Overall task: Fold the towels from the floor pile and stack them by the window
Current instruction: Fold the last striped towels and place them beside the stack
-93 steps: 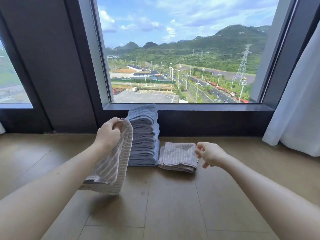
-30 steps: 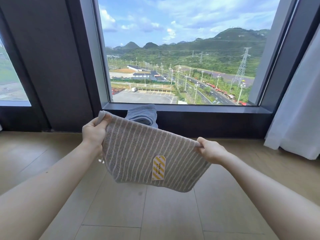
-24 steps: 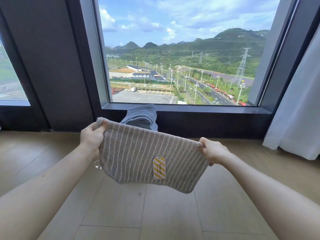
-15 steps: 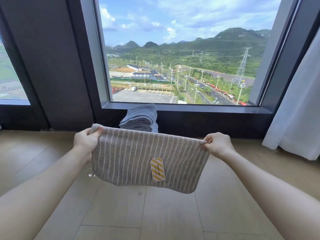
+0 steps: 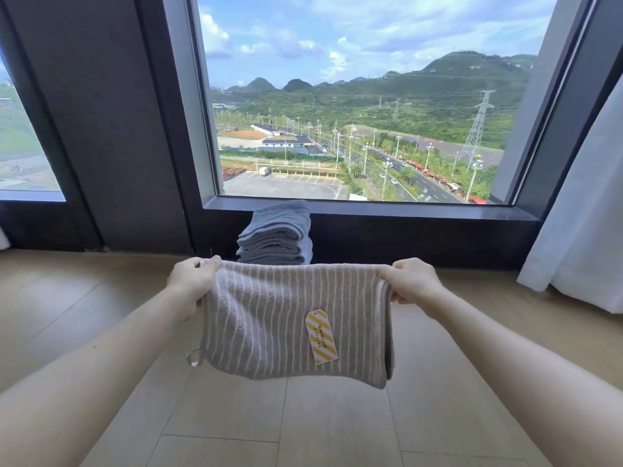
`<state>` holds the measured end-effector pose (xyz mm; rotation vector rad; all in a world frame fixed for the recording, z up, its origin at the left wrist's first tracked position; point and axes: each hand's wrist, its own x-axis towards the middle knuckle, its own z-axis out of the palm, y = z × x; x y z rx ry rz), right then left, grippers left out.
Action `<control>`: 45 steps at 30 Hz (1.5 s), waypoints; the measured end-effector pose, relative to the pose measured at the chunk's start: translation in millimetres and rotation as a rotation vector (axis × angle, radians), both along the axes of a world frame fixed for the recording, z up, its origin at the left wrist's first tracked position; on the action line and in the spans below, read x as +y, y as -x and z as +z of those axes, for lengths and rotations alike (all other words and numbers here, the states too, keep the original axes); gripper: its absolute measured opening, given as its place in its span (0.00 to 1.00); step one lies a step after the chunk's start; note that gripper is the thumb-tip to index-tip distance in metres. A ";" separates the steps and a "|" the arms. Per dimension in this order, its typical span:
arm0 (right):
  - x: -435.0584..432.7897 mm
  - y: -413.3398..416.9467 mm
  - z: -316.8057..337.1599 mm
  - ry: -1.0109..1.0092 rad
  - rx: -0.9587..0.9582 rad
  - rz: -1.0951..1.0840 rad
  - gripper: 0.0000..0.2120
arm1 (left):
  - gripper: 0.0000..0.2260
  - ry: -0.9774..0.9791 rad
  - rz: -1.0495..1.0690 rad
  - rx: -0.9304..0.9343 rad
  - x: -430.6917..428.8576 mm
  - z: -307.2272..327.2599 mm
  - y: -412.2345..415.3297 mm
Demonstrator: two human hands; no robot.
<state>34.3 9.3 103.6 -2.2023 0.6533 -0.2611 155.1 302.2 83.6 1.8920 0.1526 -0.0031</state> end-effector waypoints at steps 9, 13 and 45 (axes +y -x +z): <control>55.9 -12.9 15.0 -0.343 -0.096 0.216 0.10 | 0.09 0.336 -0.175 0.087 -73.6 21.3 38.4; 73.6 -17.5 18.5 -0.419 -0.155 0.261 0.11 | 0.11 0.276 -0.287 -0.017 -96.6 22.0 54.0; -0.3 -2.1 -39.8 -0.955 -0.038 0.349 0.21 | 0.19 0.597 -0.365 0.302 -105.9 16.1 34.8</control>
